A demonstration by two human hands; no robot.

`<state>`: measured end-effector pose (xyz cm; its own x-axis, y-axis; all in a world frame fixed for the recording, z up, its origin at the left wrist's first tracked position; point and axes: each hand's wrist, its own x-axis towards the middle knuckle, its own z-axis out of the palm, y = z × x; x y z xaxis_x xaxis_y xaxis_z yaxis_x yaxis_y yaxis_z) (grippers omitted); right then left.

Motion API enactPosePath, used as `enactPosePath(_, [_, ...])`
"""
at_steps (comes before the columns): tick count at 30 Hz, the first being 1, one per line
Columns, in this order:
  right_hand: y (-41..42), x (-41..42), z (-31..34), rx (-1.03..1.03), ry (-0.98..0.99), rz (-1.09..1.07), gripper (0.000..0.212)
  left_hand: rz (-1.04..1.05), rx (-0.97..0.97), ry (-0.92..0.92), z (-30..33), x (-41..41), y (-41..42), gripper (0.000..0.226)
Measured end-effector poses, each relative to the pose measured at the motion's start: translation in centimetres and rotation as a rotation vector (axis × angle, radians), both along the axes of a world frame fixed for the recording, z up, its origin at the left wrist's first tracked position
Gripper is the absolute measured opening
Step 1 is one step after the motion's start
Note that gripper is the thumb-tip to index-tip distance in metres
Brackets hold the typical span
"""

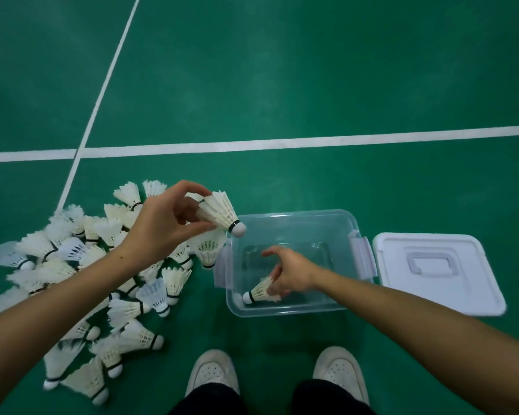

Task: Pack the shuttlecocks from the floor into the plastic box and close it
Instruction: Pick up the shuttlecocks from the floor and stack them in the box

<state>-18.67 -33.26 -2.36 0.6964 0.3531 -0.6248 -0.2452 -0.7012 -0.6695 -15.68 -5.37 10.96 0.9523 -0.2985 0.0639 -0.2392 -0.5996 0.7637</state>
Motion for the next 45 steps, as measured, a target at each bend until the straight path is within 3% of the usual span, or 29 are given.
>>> enactPosePath(6, [0.1,-0.2,-0.3,0.072,0.093,-0.042,0.103,-0.152,0.038,0.035,0.2,0.0,-1.0,0.049])
enactPosePath(12, [-2.9,-0.7,3.0,0.099,-0.064,-0.03,0.086,-0.337,0.094,0.121,1.1,0.8,-1.9,0.045])
enactPosePath(15, [-4.9,0.0,7.0,0.261,-0.212,-0.16,0.072,-0.421,0.152,0.175,1.5,1.7,-3.2,0.044])
enactPosePath(18, [-5.6,0.7,11.0,0.462,-0.279,-0.197,0.077,-0.516,0.2,0.195,1.7,2.5,-5.1,0.042])
enactPosePath(21, [-5.3,1.2,11.9,0.525,-0.268,-0.162,0.079,-0.545,0.206,0.199,1.8,3.0,-6.6,0.04])
enactPosePath(27, [-5.4,1.2,10.9,0.542,-0.291,-0.145,0.063,-0.514,0.193,0.219,1.6,3.0,-7.3,0.041])
enactPosePath(30, [-6.4,1.0,10.3,0.459,-0.372,-0.172,0.066,-0.401,0.116,0.198,1.8,3.0,-6.9,0.051])
enactPosePath(33, [-7.4,-0.1,8.3,0.216,-0.455,-0.21,0.072,-0.259,0.036,0.182,1.8,3.0,-5.4,0.052])
enactPosePath(37, [-6.4,-2.4,5.5,-0.035,-0.444,-0.085,0.07,-0.2,0.002,0.17,1.4,2.4,-4.2,0.047])
enactPosePath(45, [-4.7,-2.2,1.3,-0.087,-0.288,0.004,0.069,-0.175,-0.007,0.169,0.6,1.8,-3.6,0.036])
